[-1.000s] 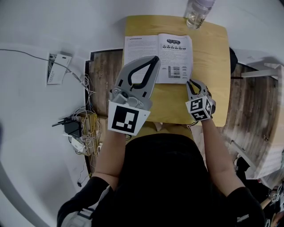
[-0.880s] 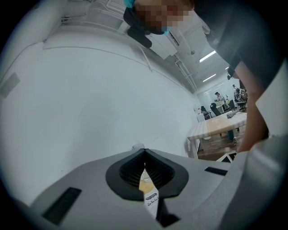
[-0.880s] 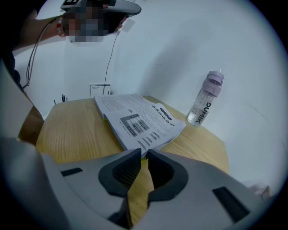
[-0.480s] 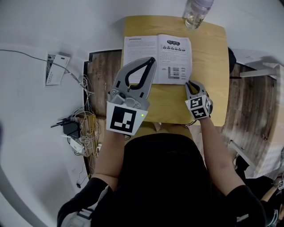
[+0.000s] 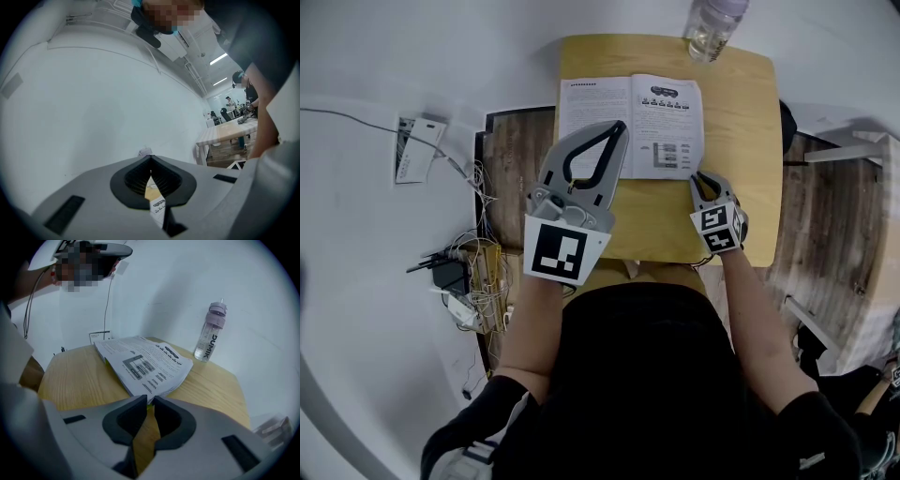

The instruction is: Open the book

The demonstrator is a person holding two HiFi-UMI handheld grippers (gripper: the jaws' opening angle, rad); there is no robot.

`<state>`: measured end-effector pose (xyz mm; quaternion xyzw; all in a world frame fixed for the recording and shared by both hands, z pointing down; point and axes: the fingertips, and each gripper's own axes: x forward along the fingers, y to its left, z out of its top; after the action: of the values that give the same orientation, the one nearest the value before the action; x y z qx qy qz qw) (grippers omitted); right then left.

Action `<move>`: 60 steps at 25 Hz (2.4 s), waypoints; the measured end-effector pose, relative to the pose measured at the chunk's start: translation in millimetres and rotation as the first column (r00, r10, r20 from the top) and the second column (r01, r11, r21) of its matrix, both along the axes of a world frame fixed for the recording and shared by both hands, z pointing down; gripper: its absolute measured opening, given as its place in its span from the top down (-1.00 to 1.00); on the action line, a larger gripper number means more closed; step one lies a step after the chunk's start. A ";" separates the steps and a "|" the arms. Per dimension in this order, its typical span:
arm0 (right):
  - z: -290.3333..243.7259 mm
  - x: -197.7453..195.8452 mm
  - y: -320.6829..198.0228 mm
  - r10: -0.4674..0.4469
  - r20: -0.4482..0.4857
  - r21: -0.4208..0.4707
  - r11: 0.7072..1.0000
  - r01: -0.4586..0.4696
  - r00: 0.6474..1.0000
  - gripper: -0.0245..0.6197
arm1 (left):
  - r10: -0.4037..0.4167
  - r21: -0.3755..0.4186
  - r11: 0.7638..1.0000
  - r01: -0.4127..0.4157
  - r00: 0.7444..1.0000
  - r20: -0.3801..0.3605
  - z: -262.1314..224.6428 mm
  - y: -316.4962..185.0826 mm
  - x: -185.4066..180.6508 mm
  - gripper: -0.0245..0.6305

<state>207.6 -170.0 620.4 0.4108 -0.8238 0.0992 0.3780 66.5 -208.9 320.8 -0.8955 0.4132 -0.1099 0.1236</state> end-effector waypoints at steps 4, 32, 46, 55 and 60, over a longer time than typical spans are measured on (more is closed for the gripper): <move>0.0 0.6 0.0 0.002 0.003 0.003 1.000 -0.002 1.000 0.74 | 0.003 -0.002 1.000 -0.003 1.000 0.004 1.0 0.4 1.2 0.89; -4.2 23.1 -17.7 0.135 0.019 0.048 0.990 -0.136 0.991 0.08 | -0.005 0.005 1.000 0.005 1.000 0.007 5.9 -3.8 5.6 0.89; -5.4 23.6 -18.3 0.127 0.040 0.056 0.990 -0.129 0.991 0.07 | 0.021 -0.003 1.000 -0.021 1.000 0.000 6.9 -9.2 23.6 0.89; -16.5 19.8 -19.4 0.052 -0.017 0.063 0.997 -0.051 0.998 0.07 | 0.033 0.013 0.999 -0.033 0.999 0.003 3.9 -6.3 27.5 0.89; -47.6 18.2 -24.2 0.030 -0.016 0.139 0.990 -0.027 0.999 0.07 | 0.035 0.030 0.999 -0.035 0.999 -0.010 -3.4 -6.5 25.9 0.89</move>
<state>225.8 -194.2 572.8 0.4486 -0.8192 0.0434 0.3547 92.5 -215.4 317.4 -0.9013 0.3995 -0.0971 0.1366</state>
